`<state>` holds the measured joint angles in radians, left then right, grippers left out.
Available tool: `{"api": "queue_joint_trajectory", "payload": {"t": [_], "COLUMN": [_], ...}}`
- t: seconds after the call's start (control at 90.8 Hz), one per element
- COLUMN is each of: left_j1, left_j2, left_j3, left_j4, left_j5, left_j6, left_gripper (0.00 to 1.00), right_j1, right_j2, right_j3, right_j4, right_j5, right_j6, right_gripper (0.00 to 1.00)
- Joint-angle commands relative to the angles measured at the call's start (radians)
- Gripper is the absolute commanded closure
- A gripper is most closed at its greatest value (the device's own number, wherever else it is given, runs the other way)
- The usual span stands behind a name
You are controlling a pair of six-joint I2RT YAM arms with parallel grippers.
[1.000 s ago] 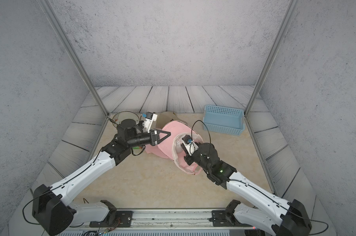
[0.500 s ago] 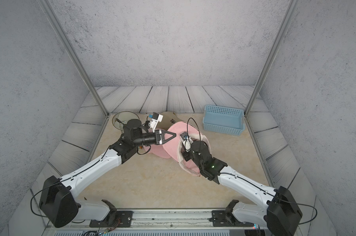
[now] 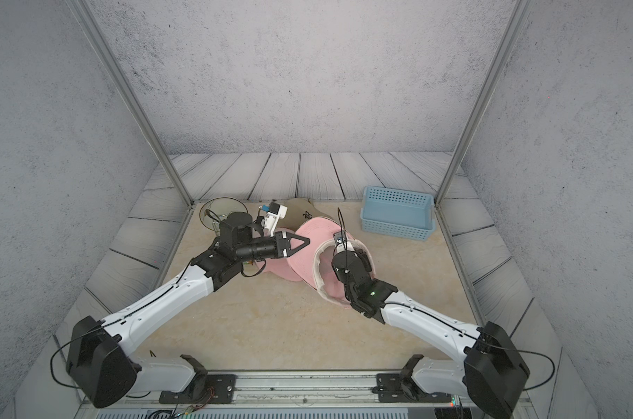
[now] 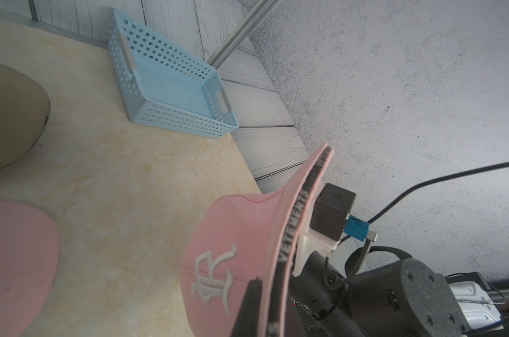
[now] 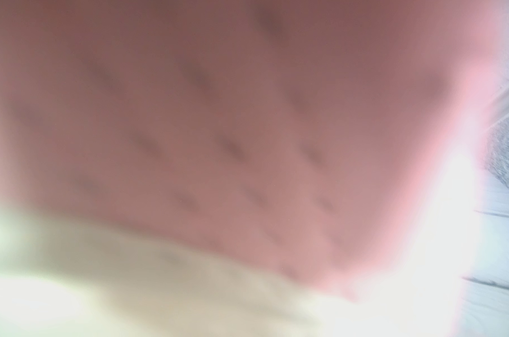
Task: Turn the baseball cap inside out
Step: Turn over the baseball cap.
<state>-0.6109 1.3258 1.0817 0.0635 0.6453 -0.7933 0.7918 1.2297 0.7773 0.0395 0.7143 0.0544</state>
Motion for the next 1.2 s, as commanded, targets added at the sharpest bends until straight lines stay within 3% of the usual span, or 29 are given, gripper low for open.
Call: {"api": "queue_joint_trajectory", "payload": {"t": [0.0,0.187,0.407,0.605,0.815,1.068,1.189], "left_j1": [-0.021,-0.021,-0.021,-0.021,-0.021,-0.019,-0.016], "left_j2": [-0.085,-0.1,-0.053,-0.019,-0.012,-0.048,-0.063], "left_j3": [0.0,-0.025,-0.011,0.007,0.007,-0.004,-0.003], "left_j4": [0.044,0.061,0.07,0.071,0.066,0.055,0.062], "left_j5": [0.008,-0.02,0.051,0.107,0.107,-0.003,-0.009], "left_j6": [0.037,0.051,0.083,0.091,0.108,0.128,0.133], "left_gripper": [1.0,1.0,1.0,1.0,1.0,1.0,1.0], "right_j1": [-0.011,-0.011,-0.011,-0.011,-0.011,-0.011,-0.011], "right_j2": [0.016,-0.021,-0.144,-0.113,-0.087,-0.095,-0.079], "right_j3": [-0.016,-0.05,-0.07,0.009,0.006,-0.004,-0.003], "right_j4": [-0.099,-0.112,-0.011,-0.086,-0.08,-0.179,-0.24], "right_j5": [0.081,0.016,-0.395,-0.703,-0.883,-1.071,-1.061], "right_j6": [0.054,0.037,-0.079,-0.099,-0.111,-0.126,-0.139], "right_gripper": [0.87,0.86,0.85,0.85,0.85,0.86,0.86]}}
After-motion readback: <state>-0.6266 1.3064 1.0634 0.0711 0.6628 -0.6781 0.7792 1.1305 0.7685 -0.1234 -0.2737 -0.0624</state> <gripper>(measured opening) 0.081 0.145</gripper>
